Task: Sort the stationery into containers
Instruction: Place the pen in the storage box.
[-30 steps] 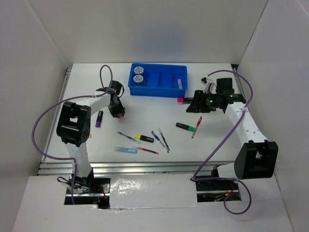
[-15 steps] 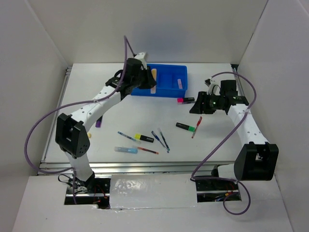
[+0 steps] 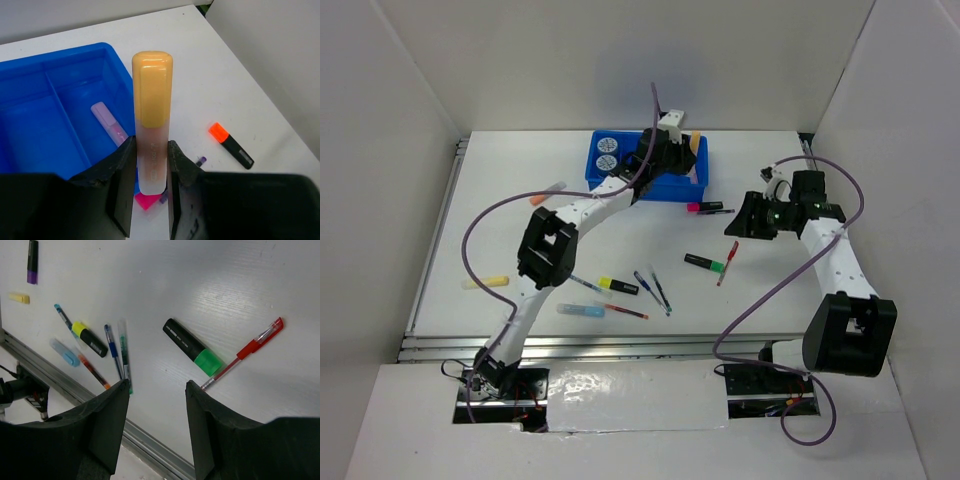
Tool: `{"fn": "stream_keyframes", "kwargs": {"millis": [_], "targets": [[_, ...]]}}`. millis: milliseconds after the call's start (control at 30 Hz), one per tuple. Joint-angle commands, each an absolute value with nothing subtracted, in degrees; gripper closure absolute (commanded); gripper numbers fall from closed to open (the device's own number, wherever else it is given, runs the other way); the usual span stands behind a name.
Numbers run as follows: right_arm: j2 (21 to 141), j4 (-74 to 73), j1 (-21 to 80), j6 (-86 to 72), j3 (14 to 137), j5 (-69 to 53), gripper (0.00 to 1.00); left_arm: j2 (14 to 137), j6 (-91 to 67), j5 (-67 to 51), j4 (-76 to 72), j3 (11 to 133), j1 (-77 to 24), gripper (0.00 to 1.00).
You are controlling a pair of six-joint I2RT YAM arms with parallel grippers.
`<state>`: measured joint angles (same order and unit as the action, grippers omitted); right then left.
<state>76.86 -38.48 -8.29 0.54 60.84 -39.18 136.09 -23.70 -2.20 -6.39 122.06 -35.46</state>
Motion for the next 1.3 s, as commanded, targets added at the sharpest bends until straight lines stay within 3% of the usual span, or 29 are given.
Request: {"fn": "stream_keyframes", "kwargs": {"millis": [0, 600, 800, 967, 1067, 1100, 1267], "targets": [[74.8, -37.2, -8.9, 1.1, 59.4, -40.9, 0.44, 138.2, -21.6, -0.3, -16.7, 126.0, -35.6, 1.00], [74.8, -37.5, -9.9, 1.7, 57.9, -41.6, 0.45, 148.8, -18.6, 6.1, -20.8, 132.4, -35.9, 1.00], [75.2, -37.4, -10.0, 1.5, 57.7, -42.0, 0.44, 150.3, -18.4, 7.0, -20.4, 132.4, -35.8, 0.95], [75.8, -37.6, -10.1, 1.4, 57.8, -42.0, 0.45, 150.8, -19.5, 7.0, -19.4, 131.8, -35.2, 0.80], [75.9, -37.7, -10.0, 1.3, 58.0, -42.1, 0.44, 150.6, -20.3, 6.4, -19.4, 131.3, -35.2, 0.64], [76.1, -37.7, -10.1, 1.3, 58.0, -42.2, 0.44, 150.5, -20.5, 6.4, -19.4, 131.3, -35.2, 0.54], [76.2, -37.9, -10.0, 1.0, 58.3, -42.4, 0.44, 150.1, -21.1, 6.9, -19.2, 132.2, -35.2, 0.36]]}}
